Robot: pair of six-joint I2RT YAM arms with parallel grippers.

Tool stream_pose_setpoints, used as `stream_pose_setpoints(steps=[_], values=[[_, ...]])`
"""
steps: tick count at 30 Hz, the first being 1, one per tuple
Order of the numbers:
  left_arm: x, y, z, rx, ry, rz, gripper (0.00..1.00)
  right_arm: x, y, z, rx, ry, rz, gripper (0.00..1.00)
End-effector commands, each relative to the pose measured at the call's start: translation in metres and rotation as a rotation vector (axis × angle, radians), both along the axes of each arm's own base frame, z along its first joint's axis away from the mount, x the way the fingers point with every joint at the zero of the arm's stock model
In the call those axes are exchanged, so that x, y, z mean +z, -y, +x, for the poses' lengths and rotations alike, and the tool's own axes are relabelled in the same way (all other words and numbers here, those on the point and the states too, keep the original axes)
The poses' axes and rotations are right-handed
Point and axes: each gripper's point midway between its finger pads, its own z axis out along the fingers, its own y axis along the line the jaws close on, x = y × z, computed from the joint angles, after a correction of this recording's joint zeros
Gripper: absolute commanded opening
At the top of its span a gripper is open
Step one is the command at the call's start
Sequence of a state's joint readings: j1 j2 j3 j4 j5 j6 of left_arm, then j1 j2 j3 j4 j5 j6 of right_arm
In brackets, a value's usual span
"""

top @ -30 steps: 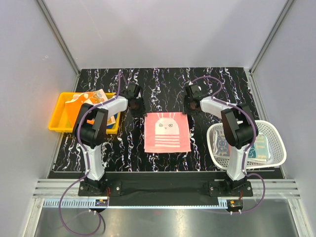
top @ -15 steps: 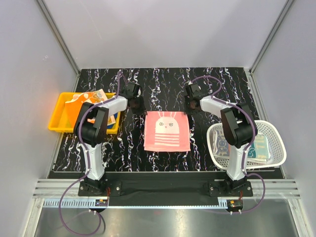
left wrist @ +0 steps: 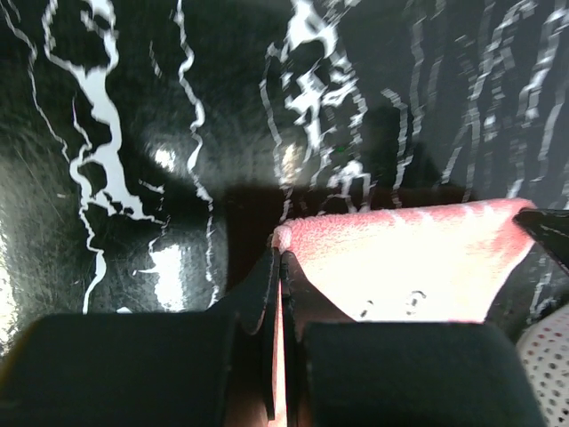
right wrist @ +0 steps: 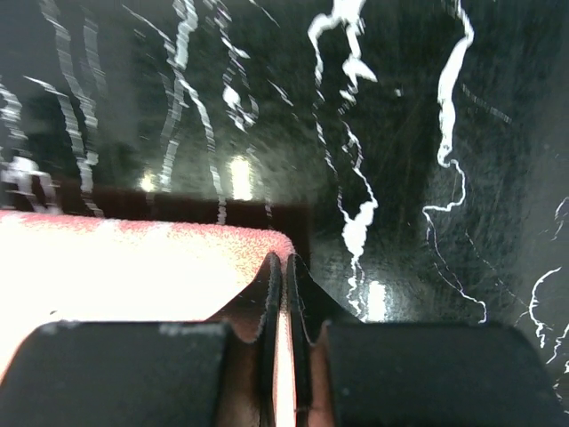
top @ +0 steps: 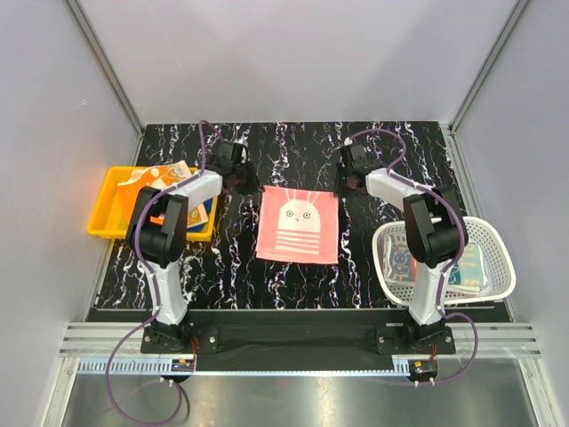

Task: Fold and stack the towels
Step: Fold the towel

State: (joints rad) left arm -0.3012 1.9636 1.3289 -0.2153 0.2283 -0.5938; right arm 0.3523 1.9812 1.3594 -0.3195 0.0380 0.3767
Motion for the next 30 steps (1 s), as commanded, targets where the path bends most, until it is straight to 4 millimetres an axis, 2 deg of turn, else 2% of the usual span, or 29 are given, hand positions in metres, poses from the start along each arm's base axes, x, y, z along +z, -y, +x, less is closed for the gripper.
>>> stream_pose_setpoints(steps=[1, 2, 3, 4, 5, 8, 17, 18, 19, 20, 21, 22, 23, 24, 25, 26, 30], values=[[0.074, 0.003, 0.03, 0.006, 0.215, -0.063, 0.0, 0.063, -0.002, 0.022, 0.002, 0.181, 0.054, 0.07], [0.078, 0.003, 0.029, 0.004, 0.226, -0.066, 0.0, 0.073, -0.002, 0.021, 0.003, 0.205, 0.064, 0.07], [0.075, 0.0, 0.026, 0.008, 0.222, -0.063, 0.0, 0.078, -0.002, 0.022, 0.003, 0.223, 0.07, 0.07], [0.081, 0.0, 0.025, 0.006, 0.239, -0.065, 0.0, 0.078, -0.002, 0.018, 0.006, 0.223, 0.074, 0.07], [0.081, 0.0, 0.024, 0.005, 0.238, -0.064, 0.0, 0.086, -0.002, 0.017, 0.007, 0.242, 0.081, 0.07], [0.079, -0.003, 0.017, 0.009, 0.236, -0.061, 0.0, 0.091, -0.001, 0.012, 0.013, 0.248, 0.091, 0.06], [0.067, -0.013, -0.012, 0.03, 0.216, -0.06, 0.0, 0.084, 0.004, -0.018, 0.016, 0.23, 0.112, 0.06], [0.071, -0.013, -0.015, 0.029, 0.225, -0.066, 0.0, 0.077, 0.002, -0.026, 0.028, 0.208, 0.128, 0.06], [0.073, -0.012, -0.018, 0.026, 0.233, -0.071, 0.0, 0.08, 0.002, -0.029, 0.027, 0.215, 0.135, 0.06], [0.063, -0.013, -0.026, 0.024, 0.213, -0.07, 0.0, 0.078, 0.002, -0.033, 0.026, 0.209, 0.141, 0.06], [0.064, -0.013, -0.029, 0.022, 0.218, -0.071, 0.0, 0.071, 0.002, -0.04, 0.028, 0.195, 0.148, 0.06], [0.066, -0.013, -0.033, 0.021, 0.226, -0.07, 0.0, 0.07, 0.002, -0.044, 0.029, 0.192, 0.153, 0.06], [0.059, -0.013, -0.04, 0.017, 0.211, -0.064, 0.0, 0.073, 0.0, -0.048, 0.035, 0.198, 0.16, 0.06], [0.056, -0.014, -0.045, 0.015, 0.205, -0.063, 0.0, 0.068, 0.0, -0.054, 0.036, 0.186, 0.162, 0.06], [0.06, -0.013, -0.047, 0.011, 0.219, -0.066, 0.0, 0.068, -0.001, -0.058, 0.039, 0.183, 0.173, 0.06], [0.051, -0.015, -0.055, 0.011, 0.2, -0.058, 0.0, 0.067, -0.004, -0.063, 0.043, 0.175, 0.181, 0.06], [0.042, -0.013, -0.069, -0.002, 0.189, -0.055, 0.0, 0.054, -0.01, -0.083, 0.058, 0.144, 0.183, 0.05]])
